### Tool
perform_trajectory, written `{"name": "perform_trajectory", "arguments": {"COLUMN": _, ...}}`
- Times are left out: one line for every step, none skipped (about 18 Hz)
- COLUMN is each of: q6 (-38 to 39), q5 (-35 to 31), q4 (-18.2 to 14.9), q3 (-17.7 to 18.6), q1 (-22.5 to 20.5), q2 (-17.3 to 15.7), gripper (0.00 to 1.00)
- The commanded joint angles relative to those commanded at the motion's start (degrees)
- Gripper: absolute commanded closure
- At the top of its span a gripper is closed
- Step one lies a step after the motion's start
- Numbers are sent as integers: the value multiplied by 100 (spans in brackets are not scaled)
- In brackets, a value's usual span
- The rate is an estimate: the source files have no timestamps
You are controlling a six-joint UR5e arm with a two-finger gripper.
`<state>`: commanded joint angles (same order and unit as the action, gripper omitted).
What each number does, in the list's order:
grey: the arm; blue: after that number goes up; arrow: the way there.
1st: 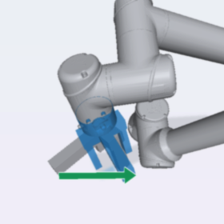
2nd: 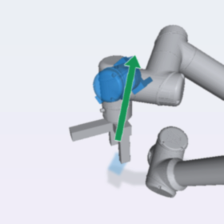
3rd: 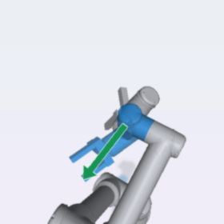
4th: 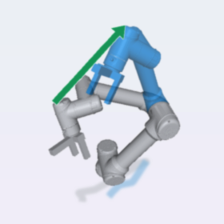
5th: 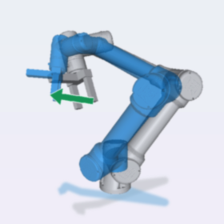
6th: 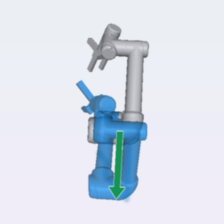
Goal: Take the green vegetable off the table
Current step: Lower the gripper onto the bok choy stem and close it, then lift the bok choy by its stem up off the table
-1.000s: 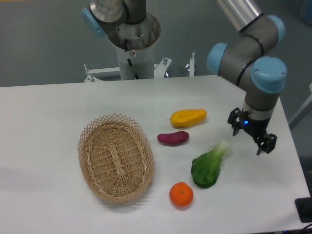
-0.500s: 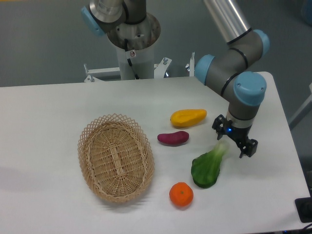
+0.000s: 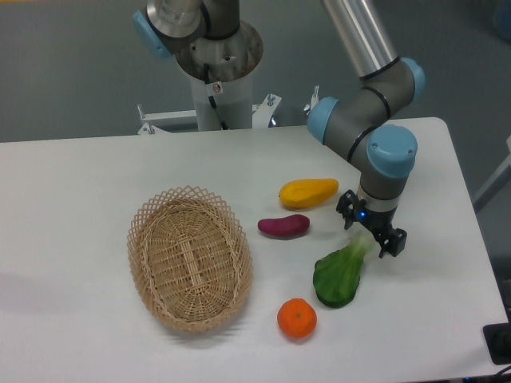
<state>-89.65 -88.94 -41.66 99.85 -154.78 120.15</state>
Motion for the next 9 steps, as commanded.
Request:
{"name": "perform_trajectory", "arguments": {"q6": -9, "q5": -53, "q4": -26, "q3": -44, "q1": 17, "q2": 0, "gripper": 39}}
{"name": "perform_trajectory", "arguments": {"q6": -35, "q5": -97, "q4": -27, "q3": -62, "q1": 35, "q2": 0, "gripper": 56}}
{"name": "perform_trajectory", "arguments": {"q6": -79, "q5": -115, "q4": -18, "q3": -62, "q1": 35, "q2": -9, "gripper": 65}}
{"name": "perform_trajectory", "arguments": {"q6": -88, "q5": -115, "q4": -9, "q3": -79, "q1": 26, "q2": -17, "gripper": 69}}
{"name": "perform_trajectory", "arguments": {"q6": -88, "q5": -115, "q4": -9, "q3": -80, "q1": 26, "q2": -26, "gripper": 74}}
{"name": "perform_trajectory", "arguments": {"q6": -88, "q5": -115, "q4": 0, "q3": -80, "q1": 26, "q2": -35, "gripper": 75}}
{"name": "perform_trajectory", "arguments": {"q6": -88, "q5": -115, "q4": -9, "q3": -88, "q1": 26, "q2": -53, "gripper": 75}}
{"name": "perform_trajectory", "arguments": {"q6": -88, "q5": -97, "q4": -9, "q3": -123, "q1": 26, "q2": -70, "gripper": 75}}
{"name": "perform_trajectory", "arguments": {"q6": -88, "q5": -89, "q4": -9, "q3": -167, "q1": 18, "q2": -79, "gripper": 75}}
